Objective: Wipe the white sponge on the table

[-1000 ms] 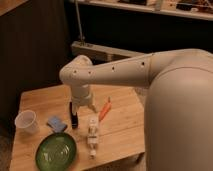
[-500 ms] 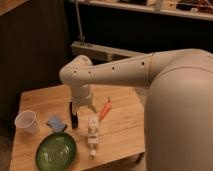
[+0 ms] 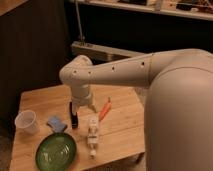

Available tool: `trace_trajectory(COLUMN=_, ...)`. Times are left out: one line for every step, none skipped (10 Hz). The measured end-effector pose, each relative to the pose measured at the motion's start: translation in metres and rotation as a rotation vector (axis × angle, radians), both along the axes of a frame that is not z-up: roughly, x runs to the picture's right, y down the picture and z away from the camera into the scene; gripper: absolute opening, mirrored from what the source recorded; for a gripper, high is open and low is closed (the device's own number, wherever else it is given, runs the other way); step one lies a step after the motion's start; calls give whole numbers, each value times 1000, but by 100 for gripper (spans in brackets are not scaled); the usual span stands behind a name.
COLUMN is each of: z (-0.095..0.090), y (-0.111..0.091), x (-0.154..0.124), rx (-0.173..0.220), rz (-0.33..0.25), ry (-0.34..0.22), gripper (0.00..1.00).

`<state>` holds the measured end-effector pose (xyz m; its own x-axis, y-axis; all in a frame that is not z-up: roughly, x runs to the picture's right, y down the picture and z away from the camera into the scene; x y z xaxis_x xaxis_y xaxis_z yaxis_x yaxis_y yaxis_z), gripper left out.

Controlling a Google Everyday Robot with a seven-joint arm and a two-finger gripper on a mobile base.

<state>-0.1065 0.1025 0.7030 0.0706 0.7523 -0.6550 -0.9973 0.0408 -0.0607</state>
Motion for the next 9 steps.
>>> trace_trajectory(z=0, y=0, x=0, rx=0, rz=0, ry=0, gripper=65)
trace_trajectory(z=0, y=0, x=0, rx=0, rz=0, ry=0, gripper=65)
trace_trajectory(z=0, y=0, x=0, rx=0, rz=0, ry=0, gripper=65)
trace_trajectory(z=0, y=0, x=0, rx=0, rz=0, ry=0, gripper=65)
trace_trajectory(z=0, y=0, x=0, rx=0, rz=0, ry=0, gripper=65)
trace_trajectory(z=1, y=0, x=0, rx=0, rz=-1, ry=-3, gripper=65)
trace_trajectory(z=3, y=-2, x=-2, rx=16, rz=2, ry=-31, gripper=65)
trace_trajectory(z=11, y=-13, x=-6, rx=64, rz=16, ry=-93, gripper=65)
trace_trajectory(z=25, y=-27, x=-10, rx=113, rz=32, ry=-155, gripper=65)
